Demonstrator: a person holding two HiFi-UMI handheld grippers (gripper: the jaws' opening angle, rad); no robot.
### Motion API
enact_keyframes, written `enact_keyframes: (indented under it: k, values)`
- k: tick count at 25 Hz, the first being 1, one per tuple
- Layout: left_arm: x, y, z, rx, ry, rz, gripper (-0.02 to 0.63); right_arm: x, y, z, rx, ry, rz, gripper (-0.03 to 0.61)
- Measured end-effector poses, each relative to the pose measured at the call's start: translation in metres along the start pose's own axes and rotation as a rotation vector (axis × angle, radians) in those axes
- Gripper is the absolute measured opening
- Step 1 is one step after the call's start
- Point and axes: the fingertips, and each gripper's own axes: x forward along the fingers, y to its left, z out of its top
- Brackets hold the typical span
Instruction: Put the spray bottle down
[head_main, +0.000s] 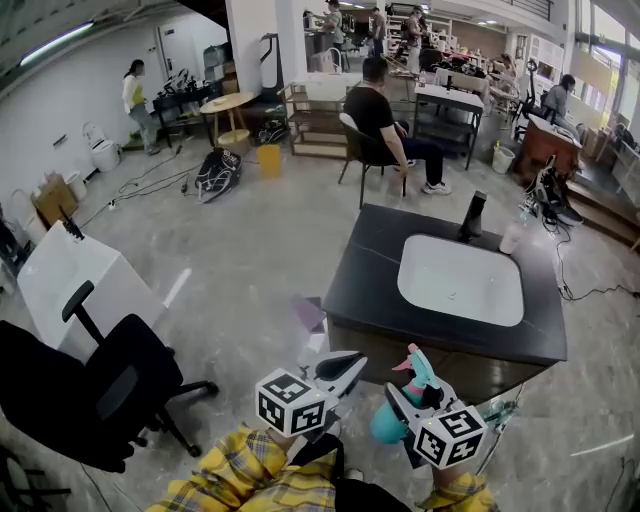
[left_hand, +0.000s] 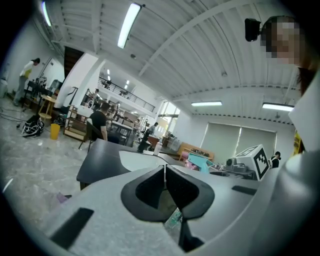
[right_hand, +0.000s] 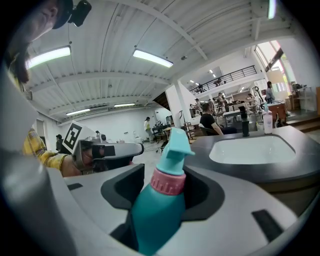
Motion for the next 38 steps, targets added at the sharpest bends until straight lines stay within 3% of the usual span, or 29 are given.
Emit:
enact_keyframes:
  k: [20,38]
  values:
    - [0.067,0.124,0.037,-0.027,0.055,-0.1,0.009,0.12,-0.061,0.042,0.026,0.024,-0.096,0.213]
    - [0.077,0.22,0.067,-0.041,0.096,-0.142,0.009,0.222,-0.06,0.072,0.02,0.059,-0.128,0.212]
